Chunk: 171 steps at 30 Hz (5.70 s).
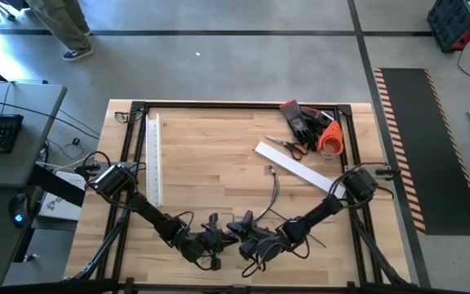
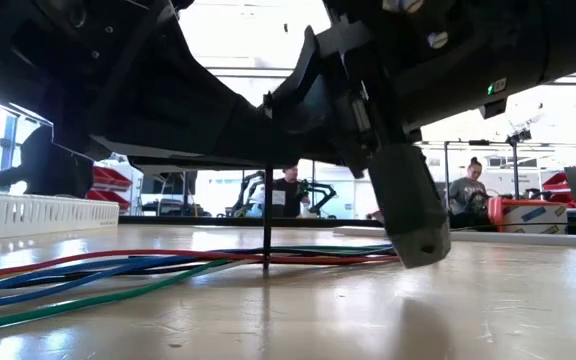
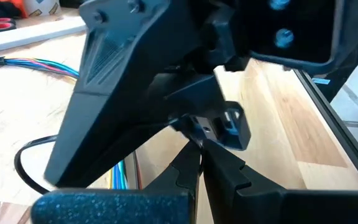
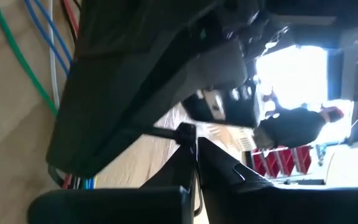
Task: Ziptie cables
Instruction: Wrap the zip tie on the cable
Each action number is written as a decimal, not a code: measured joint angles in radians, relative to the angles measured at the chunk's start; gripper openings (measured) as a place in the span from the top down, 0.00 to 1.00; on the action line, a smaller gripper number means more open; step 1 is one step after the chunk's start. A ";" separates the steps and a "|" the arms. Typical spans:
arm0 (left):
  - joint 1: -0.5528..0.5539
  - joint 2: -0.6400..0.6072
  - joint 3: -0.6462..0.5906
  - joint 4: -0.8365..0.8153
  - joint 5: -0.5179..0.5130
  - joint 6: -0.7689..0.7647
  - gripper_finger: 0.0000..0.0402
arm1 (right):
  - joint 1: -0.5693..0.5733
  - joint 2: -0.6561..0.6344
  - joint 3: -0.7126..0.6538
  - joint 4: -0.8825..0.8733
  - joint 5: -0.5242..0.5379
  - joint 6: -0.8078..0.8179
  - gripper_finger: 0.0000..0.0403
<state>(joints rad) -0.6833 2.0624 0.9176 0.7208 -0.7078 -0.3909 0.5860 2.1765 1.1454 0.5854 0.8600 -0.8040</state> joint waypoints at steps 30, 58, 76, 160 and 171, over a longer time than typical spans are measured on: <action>-0.013 0.000 0.000 0.000 -0.002 0.001 1.00 | -0.002 -0.001 0.000 -0.066 0.132 0.011 0.95; 0.005 0.000 0.000 -0.020 -0.020 0.018 1.00 | 0.020 -0.001 0.000 -0.064 0.040 0.169 1.00; 0.044 0.000 -0.004 -0.022 -0.034 0.063 1.00 | 0.059 -0.001 0.000 -0.022 0.057 0.131 1.00; 0.020 0.183 0.040 0.158 -0.258 0.163 1.00 | 0.023 -0.159 0.000 -0.529 -0.131 1.535 0.99; -0.006 0.100 0.039 0.128 -0.110 0.297 0.87 | 0.044 -0.158 0.000 -0.528 -0.091 1.529 1.00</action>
<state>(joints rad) -0.6890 2.1624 0.9565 0.8483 -0.8180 -0.0939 0.6303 2.0182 1.1458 0.0574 0.7689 0.7248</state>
